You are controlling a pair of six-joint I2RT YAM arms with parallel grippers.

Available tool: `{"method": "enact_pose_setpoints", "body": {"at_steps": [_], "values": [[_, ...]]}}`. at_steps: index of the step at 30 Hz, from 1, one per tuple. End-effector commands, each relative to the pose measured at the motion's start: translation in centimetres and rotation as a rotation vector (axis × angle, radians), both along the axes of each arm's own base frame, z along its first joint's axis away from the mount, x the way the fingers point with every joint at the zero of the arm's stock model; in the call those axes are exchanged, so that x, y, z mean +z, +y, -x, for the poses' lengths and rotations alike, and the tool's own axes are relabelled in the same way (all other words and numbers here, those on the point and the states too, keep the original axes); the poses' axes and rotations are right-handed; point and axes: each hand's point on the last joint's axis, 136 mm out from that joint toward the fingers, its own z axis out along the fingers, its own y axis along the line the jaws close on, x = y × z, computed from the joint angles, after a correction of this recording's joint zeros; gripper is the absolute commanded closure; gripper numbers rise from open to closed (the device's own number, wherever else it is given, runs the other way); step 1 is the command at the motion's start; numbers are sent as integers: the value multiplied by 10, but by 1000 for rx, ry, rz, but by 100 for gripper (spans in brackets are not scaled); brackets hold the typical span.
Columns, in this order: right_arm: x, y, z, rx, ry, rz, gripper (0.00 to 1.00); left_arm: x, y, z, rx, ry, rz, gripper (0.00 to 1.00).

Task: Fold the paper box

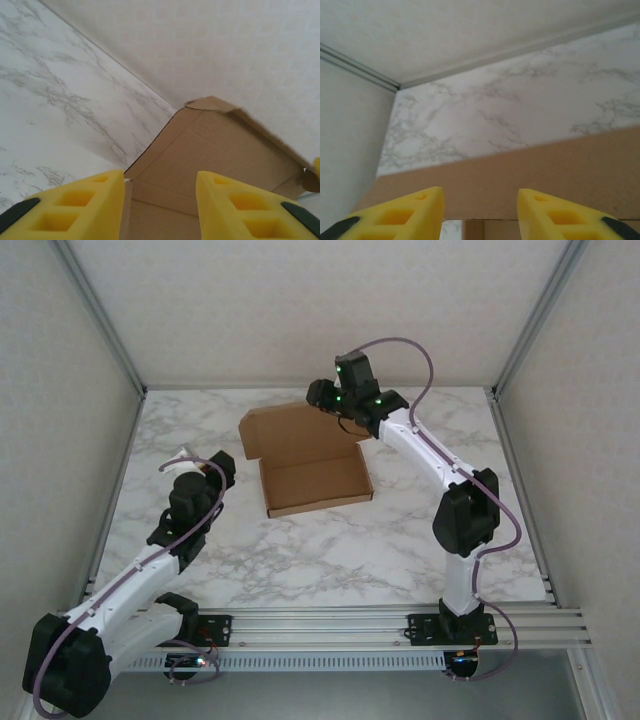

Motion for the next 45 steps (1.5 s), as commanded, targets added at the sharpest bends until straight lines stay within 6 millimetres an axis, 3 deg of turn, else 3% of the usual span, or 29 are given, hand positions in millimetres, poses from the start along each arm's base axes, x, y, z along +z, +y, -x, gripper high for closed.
{"method": "enact_pose_setpoints", "body": {"at_steps": [1,7,14,16,21,27,31,37,45], "values": [[3,-1,16,12,-13,-6,57,26,3,0,11,-56,20,57],[-13,-7,31,23,-21,4,56,54,8,-4,35,-110,-32,57],[26,-19,41,48,-160,15,55,60,9,-6,40,-127,-57,57],[23,-19,44,70,-168,39,55,56,10,-6,45,-117,-61,57],[-14,-18,54,113,-120,94,55,49,9,-5,40,-104,-47,57],[-92,-22,73,136,-4,178,55,48,8,-6,38,-101,-50,57],[-130,-22,88,149,29,215,57,47,8,-6,37,-98,-54,57],[-171,-27,100,141,104,261,57,48,10,-5,45,-101,-66,57],[-203,-25,99,118,198,273,57,38,9,-8,46,-75,-57,57]]}}
